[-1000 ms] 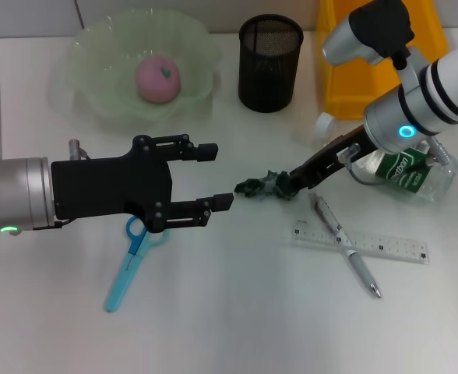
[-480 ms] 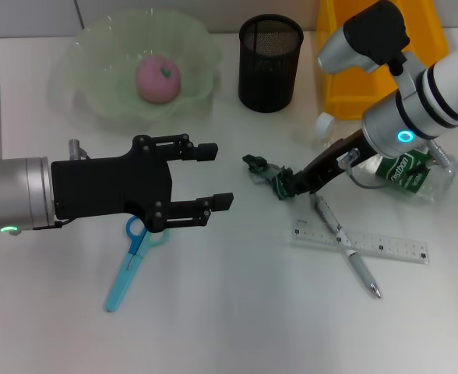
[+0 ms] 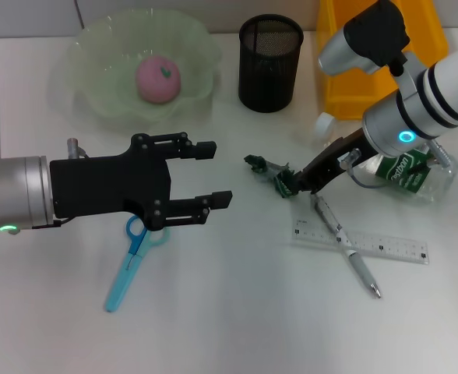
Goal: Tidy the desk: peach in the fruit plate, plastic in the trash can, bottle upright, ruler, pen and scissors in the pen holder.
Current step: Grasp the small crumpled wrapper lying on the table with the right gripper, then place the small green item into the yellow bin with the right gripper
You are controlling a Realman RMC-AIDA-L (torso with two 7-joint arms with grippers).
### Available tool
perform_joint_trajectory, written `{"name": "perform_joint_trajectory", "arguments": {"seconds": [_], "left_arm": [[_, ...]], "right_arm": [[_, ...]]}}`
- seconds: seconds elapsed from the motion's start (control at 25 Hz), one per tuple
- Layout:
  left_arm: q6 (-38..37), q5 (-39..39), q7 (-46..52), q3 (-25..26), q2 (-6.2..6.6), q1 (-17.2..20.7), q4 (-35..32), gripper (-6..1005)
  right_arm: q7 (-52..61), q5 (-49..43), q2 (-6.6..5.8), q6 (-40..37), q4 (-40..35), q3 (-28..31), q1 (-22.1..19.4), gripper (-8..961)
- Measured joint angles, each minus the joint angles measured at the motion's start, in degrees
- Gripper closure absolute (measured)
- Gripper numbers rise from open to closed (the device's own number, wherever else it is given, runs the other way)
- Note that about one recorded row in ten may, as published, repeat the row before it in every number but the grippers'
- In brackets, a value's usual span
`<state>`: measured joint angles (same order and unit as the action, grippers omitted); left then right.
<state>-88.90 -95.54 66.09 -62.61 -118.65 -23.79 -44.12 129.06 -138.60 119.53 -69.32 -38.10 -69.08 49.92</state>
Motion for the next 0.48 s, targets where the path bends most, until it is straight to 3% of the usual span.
{"name": "perform_joint_trajectory", "arguments": {"seconds": [0.24,0.48], "left_arm": [[0.22,0.00,0.00,0.06,0.00,-0.13,-0.02,303],[0.55,0.02,-0.05,0.17,0.07,-0.17,-0.12,302]], "right_arm": [[-0.67,0.01,0.00,-0.18,-1.16,0.09,-0.35,952],[-1.20,3.77,-0.18,-1.68,-7.31,-0.08,-3.58,939]]}}
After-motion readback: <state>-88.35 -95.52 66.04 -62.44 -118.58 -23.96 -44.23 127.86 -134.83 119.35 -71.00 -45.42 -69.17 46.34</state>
